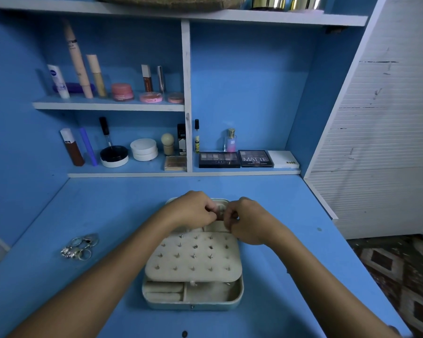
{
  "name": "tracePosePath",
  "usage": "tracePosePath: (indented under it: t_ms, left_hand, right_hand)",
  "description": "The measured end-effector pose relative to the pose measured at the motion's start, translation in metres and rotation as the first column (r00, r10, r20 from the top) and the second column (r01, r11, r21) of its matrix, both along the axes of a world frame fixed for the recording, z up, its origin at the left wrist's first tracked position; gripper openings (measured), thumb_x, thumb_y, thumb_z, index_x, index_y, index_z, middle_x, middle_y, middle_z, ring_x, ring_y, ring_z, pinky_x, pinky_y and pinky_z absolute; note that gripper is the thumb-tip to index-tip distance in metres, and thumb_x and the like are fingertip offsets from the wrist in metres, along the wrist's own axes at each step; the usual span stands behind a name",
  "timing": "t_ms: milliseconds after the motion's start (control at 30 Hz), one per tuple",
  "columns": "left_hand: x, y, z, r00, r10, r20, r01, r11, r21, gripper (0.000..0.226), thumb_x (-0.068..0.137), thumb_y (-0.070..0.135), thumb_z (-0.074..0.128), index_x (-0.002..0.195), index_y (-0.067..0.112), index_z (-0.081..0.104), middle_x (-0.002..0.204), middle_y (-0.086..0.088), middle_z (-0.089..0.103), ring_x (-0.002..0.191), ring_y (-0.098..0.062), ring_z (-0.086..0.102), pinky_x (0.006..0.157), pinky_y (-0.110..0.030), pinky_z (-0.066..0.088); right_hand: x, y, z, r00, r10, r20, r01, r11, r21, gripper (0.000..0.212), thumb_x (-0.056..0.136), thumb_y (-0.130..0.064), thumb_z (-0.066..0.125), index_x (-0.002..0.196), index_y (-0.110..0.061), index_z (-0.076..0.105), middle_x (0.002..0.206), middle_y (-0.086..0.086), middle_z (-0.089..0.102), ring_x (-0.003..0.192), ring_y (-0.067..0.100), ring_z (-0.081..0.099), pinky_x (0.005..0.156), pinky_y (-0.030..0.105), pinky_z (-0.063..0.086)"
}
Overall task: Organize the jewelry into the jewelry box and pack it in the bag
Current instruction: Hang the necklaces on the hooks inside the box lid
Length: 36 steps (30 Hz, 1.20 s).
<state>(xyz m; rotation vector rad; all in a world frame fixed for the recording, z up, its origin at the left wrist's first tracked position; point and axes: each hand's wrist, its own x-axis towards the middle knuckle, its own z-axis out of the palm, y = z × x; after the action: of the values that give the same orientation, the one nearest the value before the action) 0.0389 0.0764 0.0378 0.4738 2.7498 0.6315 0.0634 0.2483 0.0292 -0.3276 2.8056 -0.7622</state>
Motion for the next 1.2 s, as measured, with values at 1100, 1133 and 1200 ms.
tracePosePath:
  t_ms: [1100,1133,1200]
  left_hand:
    - [-0.002,0.009,0.004,0.999,-0.025,0.042,0.025,1.0,0.002,0.023,0.09,0.013,0.048,0.088,0.022,0.069,0.082,0.007,0.062,0.072,-0.011,0.053,0.065,-0.027,0.045]
    - [-0.003,0.01,0.004,0.999,0.006,0.036,-0.007,0.999,0.04,0.026,0.091,0.014,0.048,0.097,0.028,0.069,0.086,0.01,0.062,0.075,-0.008,0.056,0.067,-0.025,0.047]
    - [-0.005,0.012,0.004,0.999,0.037,0.021,-0.039,0.995,0.095,0.033,0.092,0.014,0.046,0.112,0.033,0.066,0.088,0.013,0.061,0.072,-0.003,0.054,0.063,-0.021,0.043]
  right_hand:
    - [0.004,0.009,-0.009,0.997,-0.037,-0.069,0.027,0.99,-0.141,0.022,0.087,-0.001,0.053,0.08,-0.018,0.065,0.093,0.0,0.064,0.069,0.005,0.054,0.055,0.013,0.042]
    - [0.004,0.009,-0.01,0.997,-0.034,-0.071,0.024,0.99,-0.138,0.02,0.087,-0.001,0.054,0.081,-0.016,0.066,0.092,-0.001,0.064,0.069,0.006,0.054,0.055,0.012,0.041]
    - [0.003,0.009,-0.01,0.997,-0.032,-0.074,0.021,0.991,-0.133,0.016,0.088,-0.003,0.055,0.084,-0.012,0.068,0.093,0.002,0.066,0.071,0.01,0.056,0.057,0.013,0.043]
